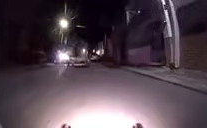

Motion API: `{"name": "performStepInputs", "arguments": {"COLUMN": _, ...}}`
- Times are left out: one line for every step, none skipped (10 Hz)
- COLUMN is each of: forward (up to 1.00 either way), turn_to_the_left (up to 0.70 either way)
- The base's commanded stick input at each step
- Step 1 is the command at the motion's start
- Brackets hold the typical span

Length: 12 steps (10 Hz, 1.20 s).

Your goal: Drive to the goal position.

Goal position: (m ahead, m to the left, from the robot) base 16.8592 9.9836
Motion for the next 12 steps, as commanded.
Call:
{"name": "performStepInputs", "arguments": {"forward": 0.6, "turn_to_the_left": 0.0}}
{"name": "performStepInputs", "arguments": {"forward": 0.6, "turn_to_the_left": 0.0}}
{"name": "performStepInputs", "arguments": {"forward": 0.6, "turn_to_the_left": 0.0}}
{"name": "performStepInputs", "arguments": {"forward": 0.6, "turn_to_the_left": 0.0}}
{"name": "performStepInputs", "arguments": {"forward": 0.6, "turn_to_the_left": 0.0}}
{"name": "performStepInputs", "arguments": {"forward": 0.6, "turn_to_the_left": 0.0}}
{"name": "performStepInputs", "arguments": {"forward": 0.6, "turn_to_the_left": 0.0}}
{"name": "performStepInputs", "arguments": {"forward": 0.6, "turn_to_the_left": 0.0}}
{"name": "performStepInputs", "arguments": {"forward": 0.6, "turn_to_the_left": 0.0}}
{"name": "performStepInputs", "arguments": {"forward": 0.6, "turn_to_the_left": 0.0}}
{"name": "performStepInputs", "arguments": {"forward": 0.6, "turn_to_the_left": -0.15}}
{"name": "performStepInputs", "arguments": {"forward": 0.6, "turn_to_the_left": -0.15}}
